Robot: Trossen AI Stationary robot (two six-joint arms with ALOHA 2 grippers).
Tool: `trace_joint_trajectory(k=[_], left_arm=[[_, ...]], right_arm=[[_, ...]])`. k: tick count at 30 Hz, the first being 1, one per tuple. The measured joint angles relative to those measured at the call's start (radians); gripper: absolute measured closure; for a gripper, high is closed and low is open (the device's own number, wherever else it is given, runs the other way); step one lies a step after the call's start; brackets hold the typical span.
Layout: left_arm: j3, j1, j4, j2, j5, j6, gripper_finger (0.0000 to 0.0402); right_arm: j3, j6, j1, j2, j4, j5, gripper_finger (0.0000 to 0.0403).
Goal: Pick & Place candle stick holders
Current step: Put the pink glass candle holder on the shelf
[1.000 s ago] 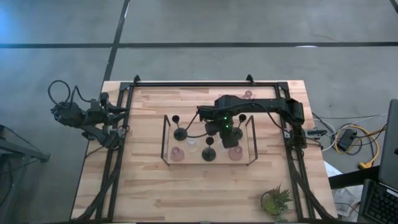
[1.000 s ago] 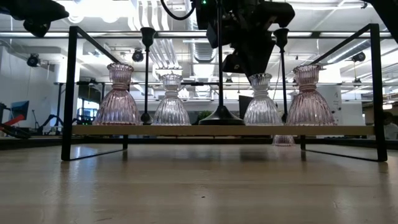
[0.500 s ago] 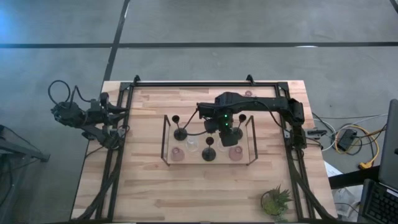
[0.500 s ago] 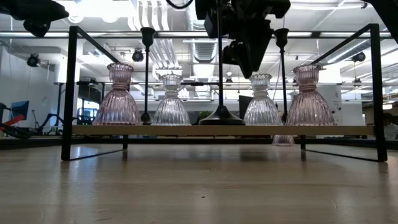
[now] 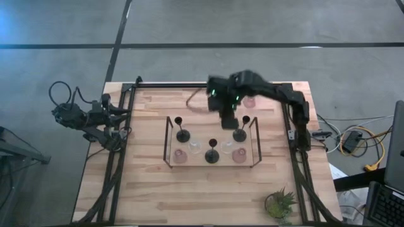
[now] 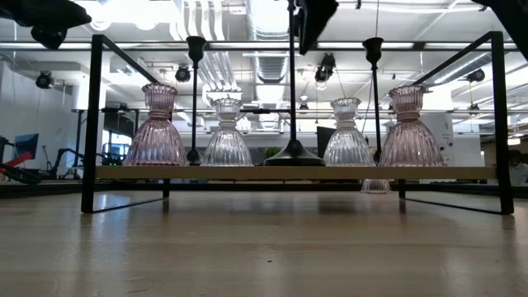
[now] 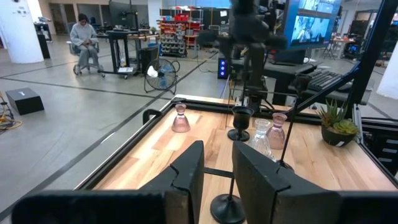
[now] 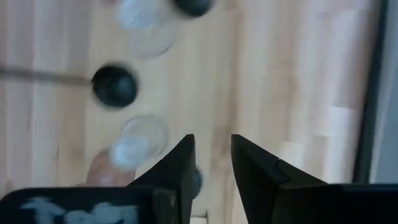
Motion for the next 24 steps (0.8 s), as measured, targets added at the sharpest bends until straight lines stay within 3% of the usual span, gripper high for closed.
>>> trace_joint_trajectory(k=[5,12,18,21,24], left_arm=[[0.000,0.000,0.000,0.000,0.000,0.000,0.0313],[0.000,0.000,0.000,0.000,0.000,0.000,0.0314],[0.000,0.000,0.000,0.000,0.000,0.000,0.0313],[0.000,0.000,0.000,0.000,0.000,0.000,0.0314],[0.000,0.000,0.000,0.000,0.000,0.000,0.0312]], right_arm=[[0.088,0.142,-0.162,-0.002,0.000,0.021,0.0321],[0.073,0.149,-0.428,-0.010,0.001,0.026,0.0332],[-0.089,0.118,-0.534,-0.026,0.000,0.024,0.0317],[-0.192,0.110,-0.576,-0.053,-0.002,0.026,0.0293],[-0.288,0.113,-0.624,-0.075,-0.001,0.093,0.0263]])
